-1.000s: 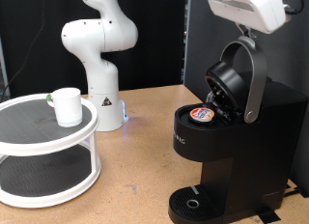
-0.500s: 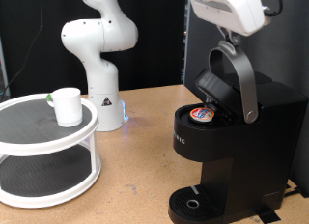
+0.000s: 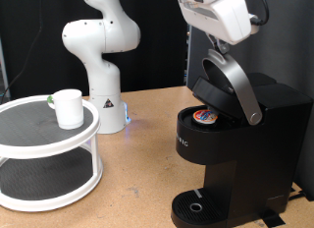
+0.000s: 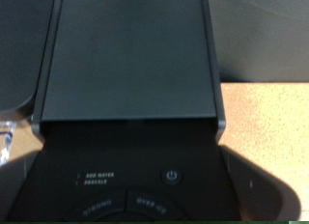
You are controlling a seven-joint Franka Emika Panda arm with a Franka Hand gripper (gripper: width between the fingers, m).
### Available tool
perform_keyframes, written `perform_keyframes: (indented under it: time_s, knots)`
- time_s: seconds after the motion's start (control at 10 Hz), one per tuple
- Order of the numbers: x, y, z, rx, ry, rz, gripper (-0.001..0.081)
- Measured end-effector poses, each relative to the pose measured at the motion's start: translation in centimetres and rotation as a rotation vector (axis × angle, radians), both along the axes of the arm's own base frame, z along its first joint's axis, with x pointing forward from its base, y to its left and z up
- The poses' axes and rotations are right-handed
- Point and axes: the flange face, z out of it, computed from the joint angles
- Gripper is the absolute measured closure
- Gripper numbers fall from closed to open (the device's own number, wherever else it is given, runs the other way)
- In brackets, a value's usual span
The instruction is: Make a cup of coffee with the keurig machine
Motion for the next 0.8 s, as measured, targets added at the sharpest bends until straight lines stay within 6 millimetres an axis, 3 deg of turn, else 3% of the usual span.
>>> perform_keyframes:
  time_s: [0.8]
  knots:
    - [-0.2,-2.4,-1.4,-0.043,0.001,0.034,0.0802]
